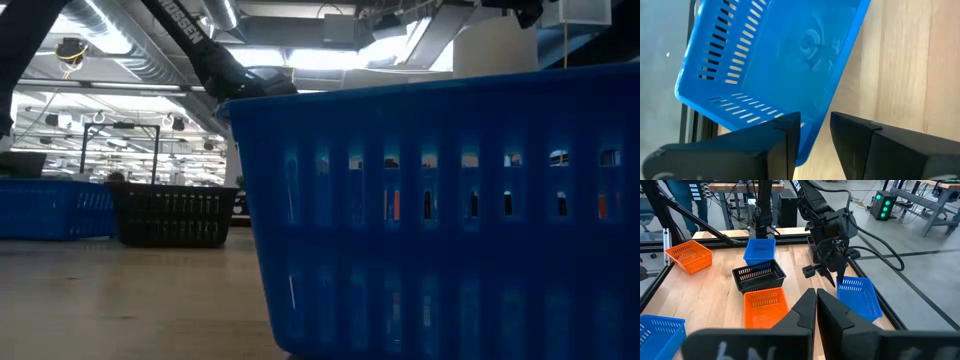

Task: Stack baskets by color
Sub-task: Stack the top right blue bin on the middle left blue bin

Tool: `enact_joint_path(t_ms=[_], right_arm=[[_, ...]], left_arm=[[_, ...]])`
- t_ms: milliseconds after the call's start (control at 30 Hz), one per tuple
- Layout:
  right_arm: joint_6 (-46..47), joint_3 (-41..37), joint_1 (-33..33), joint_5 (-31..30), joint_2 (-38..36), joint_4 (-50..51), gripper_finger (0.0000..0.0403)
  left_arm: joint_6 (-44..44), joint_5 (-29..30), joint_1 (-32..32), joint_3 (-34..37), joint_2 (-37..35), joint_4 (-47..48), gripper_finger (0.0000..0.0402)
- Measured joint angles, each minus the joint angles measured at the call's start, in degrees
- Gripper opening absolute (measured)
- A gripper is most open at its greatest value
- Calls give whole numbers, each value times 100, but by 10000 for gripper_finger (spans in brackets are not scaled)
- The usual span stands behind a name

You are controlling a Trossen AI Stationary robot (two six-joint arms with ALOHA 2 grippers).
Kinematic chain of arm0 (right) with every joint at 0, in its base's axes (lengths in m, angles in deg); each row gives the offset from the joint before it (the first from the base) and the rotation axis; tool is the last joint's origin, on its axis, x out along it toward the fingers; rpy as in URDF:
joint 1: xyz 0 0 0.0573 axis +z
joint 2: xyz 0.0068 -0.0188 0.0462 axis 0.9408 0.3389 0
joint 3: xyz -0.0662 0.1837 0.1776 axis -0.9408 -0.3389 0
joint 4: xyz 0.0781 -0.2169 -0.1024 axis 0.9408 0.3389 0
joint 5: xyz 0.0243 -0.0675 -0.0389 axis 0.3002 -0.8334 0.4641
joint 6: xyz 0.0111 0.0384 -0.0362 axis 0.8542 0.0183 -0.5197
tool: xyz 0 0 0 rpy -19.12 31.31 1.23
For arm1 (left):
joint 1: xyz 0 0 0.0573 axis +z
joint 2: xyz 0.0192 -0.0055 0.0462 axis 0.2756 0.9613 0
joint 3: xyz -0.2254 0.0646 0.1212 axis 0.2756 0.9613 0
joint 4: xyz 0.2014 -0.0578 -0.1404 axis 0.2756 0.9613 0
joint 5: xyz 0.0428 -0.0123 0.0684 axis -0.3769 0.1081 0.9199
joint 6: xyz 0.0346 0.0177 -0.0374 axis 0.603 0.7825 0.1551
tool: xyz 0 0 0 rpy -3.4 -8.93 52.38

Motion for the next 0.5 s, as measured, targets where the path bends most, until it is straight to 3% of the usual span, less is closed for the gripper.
enact_joint_path(t_ms=[267,500], right_arm=[[35,0,0,2,0,-1,16],[40,-2,0,2,0,-2,16]], left_arm=[[-170,345,-2,0,0,-59,99],[-284,293,-2,0,0,-56,98]])
